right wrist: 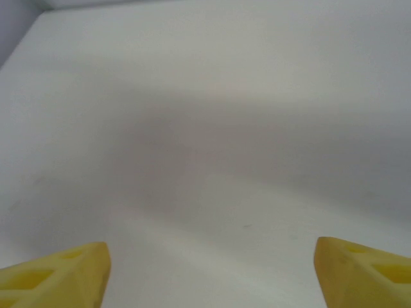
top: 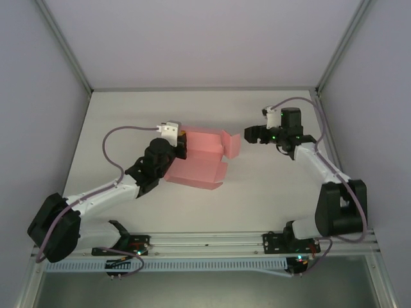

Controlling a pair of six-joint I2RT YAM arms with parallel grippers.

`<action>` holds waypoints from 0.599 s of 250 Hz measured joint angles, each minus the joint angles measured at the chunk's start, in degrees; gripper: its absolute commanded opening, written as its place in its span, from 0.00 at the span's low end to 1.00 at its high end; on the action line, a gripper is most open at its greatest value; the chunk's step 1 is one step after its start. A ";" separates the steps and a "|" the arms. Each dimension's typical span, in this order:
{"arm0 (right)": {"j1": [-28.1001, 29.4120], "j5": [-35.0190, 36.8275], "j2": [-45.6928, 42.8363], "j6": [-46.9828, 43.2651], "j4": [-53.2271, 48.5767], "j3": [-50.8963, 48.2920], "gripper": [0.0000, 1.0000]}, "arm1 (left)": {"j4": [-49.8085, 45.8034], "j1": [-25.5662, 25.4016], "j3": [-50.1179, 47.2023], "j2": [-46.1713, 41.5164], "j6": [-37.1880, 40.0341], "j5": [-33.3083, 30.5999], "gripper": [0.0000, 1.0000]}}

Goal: Assemble paper box

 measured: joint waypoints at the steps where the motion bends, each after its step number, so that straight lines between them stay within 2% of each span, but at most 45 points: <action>1: 0.00 -0.74 0.35 -0.22 0.04 0.07 0.76 | -0.02 0.00 0.00 0.00 0.00 0.00 0.00; 33: 1.33 -11.37 2.62 -3.17 -0.74 0.28 0.72 | -0.98 0.00 0.00 0.00 -0.02 -0.66 0.00; 80: 6.32 -21.16 -2.27 -11.98 -3.41 0.24 0.72 | -2.25 0.02 0.11 0.63 -0.44 -2.86 0.00; 111: 9.51 -23.52 -5.33 -15.17 -4.42 0.24 0.70 | -2.67 0.02 0.50 1.57 -0.85 -3.30 0.00; 150: 11.58 -22.56 -5.25 -15.72 -5.07 0.24 0.68 | -3.30 0.02 1.22 2.47 -0.87 -3.56 0.00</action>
